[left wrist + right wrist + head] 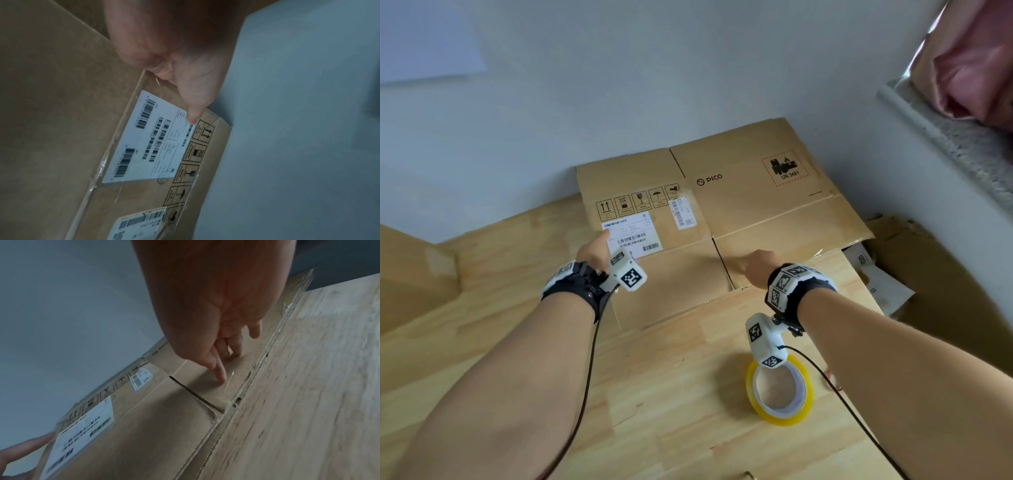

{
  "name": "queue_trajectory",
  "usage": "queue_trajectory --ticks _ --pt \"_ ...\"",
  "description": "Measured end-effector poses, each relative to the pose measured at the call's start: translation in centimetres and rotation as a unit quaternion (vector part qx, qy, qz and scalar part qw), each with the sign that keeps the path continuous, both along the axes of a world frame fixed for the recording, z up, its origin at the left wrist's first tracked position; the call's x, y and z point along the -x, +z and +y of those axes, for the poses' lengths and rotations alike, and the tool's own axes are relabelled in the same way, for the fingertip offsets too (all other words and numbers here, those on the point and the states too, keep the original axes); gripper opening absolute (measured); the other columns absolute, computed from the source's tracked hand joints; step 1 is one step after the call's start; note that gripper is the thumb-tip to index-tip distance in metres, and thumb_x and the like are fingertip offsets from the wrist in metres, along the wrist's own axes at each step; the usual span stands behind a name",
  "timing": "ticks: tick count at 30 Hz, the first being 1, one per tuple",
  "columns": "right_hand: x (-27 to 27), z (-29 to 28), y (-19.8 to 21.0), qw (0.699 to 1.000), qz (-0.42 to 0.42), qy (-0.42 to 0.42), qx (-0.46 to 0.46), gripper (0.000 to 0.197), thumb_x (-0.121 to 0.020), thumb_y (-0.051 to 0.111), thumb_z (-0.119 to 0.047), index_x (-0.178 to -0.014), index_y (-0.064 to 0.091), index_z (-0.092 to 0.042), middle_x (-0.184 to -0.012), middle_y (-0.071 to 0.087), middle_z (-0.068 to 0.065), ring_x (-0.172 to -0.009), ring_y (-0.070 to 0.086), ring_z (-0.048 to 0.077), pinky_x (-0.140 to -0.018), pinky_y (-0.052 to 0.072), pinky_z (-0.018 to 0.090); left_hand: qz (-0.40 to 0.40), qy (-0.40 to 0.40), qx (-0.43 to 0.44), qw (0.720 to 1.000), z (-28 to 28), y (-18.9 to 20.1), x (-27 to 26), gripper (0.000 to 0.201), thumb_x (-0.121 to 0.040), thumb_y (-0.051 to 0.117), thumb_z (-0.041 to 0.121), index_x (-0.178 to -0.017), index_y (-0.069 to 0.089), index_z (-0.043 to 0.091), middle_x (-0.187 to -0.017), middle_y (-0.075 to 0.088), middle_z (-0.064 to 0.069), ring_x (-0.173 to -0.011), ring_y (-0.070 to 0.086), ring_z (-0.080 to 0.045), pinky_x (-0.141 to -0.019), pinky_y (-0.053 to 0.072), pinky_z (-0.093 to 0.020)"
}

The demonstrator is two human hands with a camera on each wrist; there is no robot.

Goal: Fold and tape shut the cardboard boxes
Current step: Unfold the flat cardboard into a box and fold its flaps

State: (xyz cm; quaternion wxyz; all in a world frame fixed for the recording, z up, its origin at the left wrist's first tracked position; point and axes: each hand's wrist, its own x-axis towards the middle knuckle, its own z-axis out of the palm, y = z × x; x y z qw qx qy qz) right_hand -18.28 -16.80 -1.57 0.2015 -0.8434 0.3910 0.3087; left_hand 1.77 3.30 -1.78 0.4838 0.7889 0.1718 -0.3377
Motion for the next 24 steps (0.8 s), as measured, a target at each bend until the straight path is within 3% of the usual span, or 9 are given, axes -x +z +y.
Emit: queue_trajectory --ticks 2,5,7,10,15,18,20,22,24 --pt "0.4 0.1 -0.2 1.000 -0.017 -0.015 -0.008 0.033 -0.098 0.036 -0.004 -0.129 0.047 0.004 -0.132 0.052 0.016 -0.121 0.052 0.027 -0.095 0.043 0.028 -0.015 -0.002 0.007 1.000 0.3 1.1 0.6 0.042 -0.091 0.055 0.048 -0.108 0.066 0.011 -0.110 0.069 -0.011 -0.089 0.066 -0.029 -0.086 0.052 -0.041" --pt "1.2 -0.1 0.1 0.998 -0.038 -0.016 -0.041 0.038 -0.098 0.040 -0.013 -0.132 0.048 0.001 -0.136 0.049 0.016 -0.125 0.048 0.028 -0.097 0.040 0.028 -0.048 0.008 0.047 0.998 0.8 2.7 2.3 0.037 -0.092 0.058 0.040 -0.115 0.064 0.011 -0.111 0.069 -0.008 -0.089 0.067 -0.028 -0.083 0.054 -0.041" --pt "1.5 -0.3 1.1 0.994 -0.080 -0.042 -0.058 0.039 -0.097 0.043 -0.019 -0.129 0.053 -0.001 -0.133 0.052 0.016 -0.123 0.048 0.029 -0.097 0.039 0.030 -0.087 0.014 0.070 0.994 0.9 4.2 3.6 0.036 -0.094 0.056 0.037 -0.118 0.062 0.011 -0.112 0.068 -0.003 -0.092 0.066 -0.023 -0.072 0.055 -0.032" --pt "2.1 0.1 3.6 0.987 -0.140 -0.067 -0.036 0.036 -0.097 0.041 -0.013 -0.127 0.055 -0.002 -0.131 0.054 0.017 -0.122 0.049 0.031 -0.099 0.039 0.032 -0.153 0.000 0.096 0.984 1.6 7.4 5.7 0.036 -0.096 0.051 0.040 -0.123 0.056 0.016 -0.112 0.065 0.001 -0.094 0.063 -0.018 -0.060 0.044 -0.021" --pt "2.7 2.4 6.9 0.943 -0.301 -0.139 0.019 0.033 -0.092 0.043 -0.001 -0.120 0.057 -0.008 -0.135 0.047 0.008 -0.116 0.052 0.026 -0.097 0.042 0.034 -0.202 -0.022 0.149 0.968 6.0 11.9 6.9 0.040 -0.091 0.054 0.051 -0.122 0.055 0.025 -0.115 0.068 0.005 -0.102 0.064 -0.016 -0.090 0.048 -0.035" --pt "2.4 5.2 9.6 0.909 -0.390 -0.134 0.055 0.032 -0.090 0.043 0.000 -0.118 0.055 -0.010 -0.134 0.045 0.006 -0.100 0.056 0.025 -0.094 0.045 0.040 -0.209 -0.038 0.199 0.957 9.5 14.1 7.5 0.026 -0.095 0.053 0.040 -0.117 0.054 0.025 -0.112 0.068 0.005 -0.094 0.065 -0.009 -0.074 0.050 -0.023" --pt "2.0 7.5 11.8 0.897 -0.422 -0.098 0.085 0.036 -0.089 0.043 0.000 -0.123 0.049 -0.012 -0.144 0.035 0.006 -0.104 0.055 0.026 -0.099 0.041 0.046 -0.209 -0.047 0.202 0.956 12.3 15.1 8.1 0.028 -0.096 0.053 0.037 -0.120 0.053 0.023 -0.107 0.067 0.008 -0.091 0.063 -0.007 -0.068 0.048 -0.020" --pt "1.3 10.1 13.7 0.889 -0.438 -0.056 0.124 0.042 -0.089 0.043 -0.002 -0.129 0.043 -0.016 -0.155 0.018 0.004 -0.129 0.041 0.025 -0.110 0.026 0.046 -0.196 -0.043 0.222 0.954 15.5 15.6 8.3 0.035 -0.093 0.057 0.033 -0.124 0.054 0.017 -0.109 0.068 0.005 -0.103 0.063 -0.017 -0.085 0.049 -0.032" --pt "0.4 13.1 15.5 0.871 -0.466 -0.028 0.149 0.046 -0.089 0.045 -0.004 -0.133 0.038 -0.017 -0.158 0.008 0.003 -0.140 0.026 0.023 -0.113 0.017 0.046 -0.182 -0.032 0.238 0.953 18.8 15.7 8.3 0.038 -0.091 0.061 0.029 -0.126 0.056 0.016 -0.111 0.069 0.001 -0.111 0.061 -0.022 -0.099 0.043 -0.042"
